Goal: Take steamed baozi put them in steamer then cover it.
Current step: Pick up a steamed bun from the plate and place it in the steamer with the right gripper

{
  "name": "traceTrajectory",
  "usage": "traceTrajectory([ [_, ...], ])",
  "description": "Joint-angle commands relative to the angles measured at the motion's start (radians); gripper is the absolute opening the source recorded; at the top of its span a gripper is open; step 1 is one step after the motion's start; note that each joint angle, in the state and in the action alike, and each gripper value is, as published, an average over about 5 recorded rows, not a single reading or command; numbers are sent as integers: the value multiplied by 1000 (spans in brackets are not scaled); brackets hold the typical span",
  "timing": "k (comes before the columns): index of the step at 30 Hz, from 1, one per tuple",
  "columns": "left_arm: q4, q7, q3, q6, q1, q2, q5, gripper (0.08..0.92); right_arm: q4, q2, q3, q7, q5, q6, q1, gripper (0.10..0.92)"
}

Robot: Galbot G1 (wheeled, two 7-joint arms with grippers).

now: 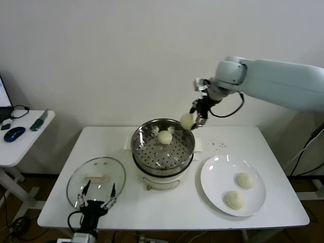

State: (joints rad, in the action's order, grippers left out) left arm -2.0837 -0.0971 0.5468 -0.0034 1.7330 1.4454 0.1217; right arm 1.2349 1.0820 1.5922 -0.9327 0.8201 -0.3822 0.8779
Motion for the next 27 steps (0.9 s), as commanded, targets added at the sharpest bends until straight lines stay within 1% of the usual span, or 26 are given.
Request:
traceTrajectory([
  [1,-5,-44,-6,12,-13,-2,1,823,-108,256,-40,34,59,-34,-91,687],
  [7,-4,-37,1,15,-9,-15,-11,823,-166,339,-50,44,46,-41,-179,691],
  [13,-3,-37,15,16,-9,-25,-27,823,-211,386,-33,40,37,-39,-232,693],
  [27,3,-30,24,15,-18,-33,-44,823,-263,401,-2,39,-8,-37,-297,698],
])
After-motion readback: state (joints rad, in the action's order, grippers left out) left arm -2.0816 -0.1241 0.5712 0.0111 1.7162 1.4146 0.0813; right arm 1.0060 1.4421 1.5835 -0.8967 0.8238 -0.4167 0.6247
